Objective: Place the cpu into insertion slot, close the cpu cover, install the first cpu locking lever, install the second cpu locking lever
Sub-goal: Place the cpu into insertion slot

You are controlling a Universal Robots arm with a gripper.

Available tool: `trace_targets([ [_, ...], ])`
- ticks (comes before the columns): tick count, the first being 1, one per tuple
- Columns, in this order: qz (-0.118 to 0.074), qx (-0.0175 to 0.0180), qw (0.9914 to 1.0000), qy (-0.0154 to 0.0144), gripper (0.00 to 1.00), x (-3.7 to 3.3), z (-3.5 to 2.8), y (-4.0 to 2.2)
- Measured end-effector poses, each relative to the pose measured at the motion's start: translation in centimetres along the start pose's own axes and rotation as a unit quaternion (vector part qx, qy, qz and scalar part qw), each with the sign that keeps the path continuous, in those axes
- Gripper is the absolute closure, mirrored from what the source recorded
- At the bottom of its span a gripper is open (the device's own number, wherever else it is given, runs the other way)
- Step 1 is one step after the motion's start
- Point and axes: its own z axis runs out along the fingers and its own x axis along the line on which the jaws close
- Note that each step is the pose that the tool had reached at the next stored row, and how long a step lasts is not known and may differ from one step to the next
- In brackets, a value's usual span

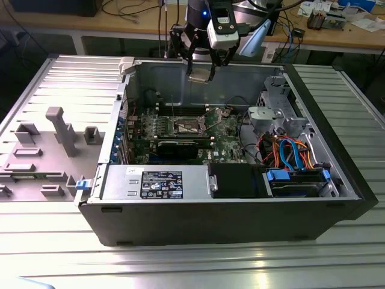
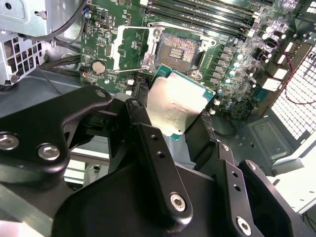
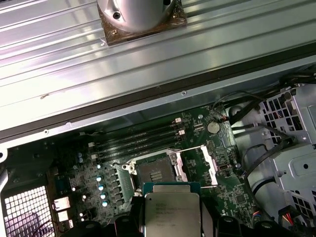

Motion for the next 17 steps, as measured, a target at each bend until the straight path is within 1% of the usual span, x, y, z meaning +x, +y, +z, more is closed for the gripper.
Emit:
trace_targets([
  [12, 0.003, -0.0001, 0.99999, -0.0003, 0.45, -0.02, 0.00, -0.06],
  [14, 0.008, -0.0001, 0.99997, -0.0007, 0.45, -0.02, 0.00, -0.06],
  [17, 0.020, -0.0003, 0.99979, -0.0018, 0.45, -0.02, 0.01, -0.06],
])
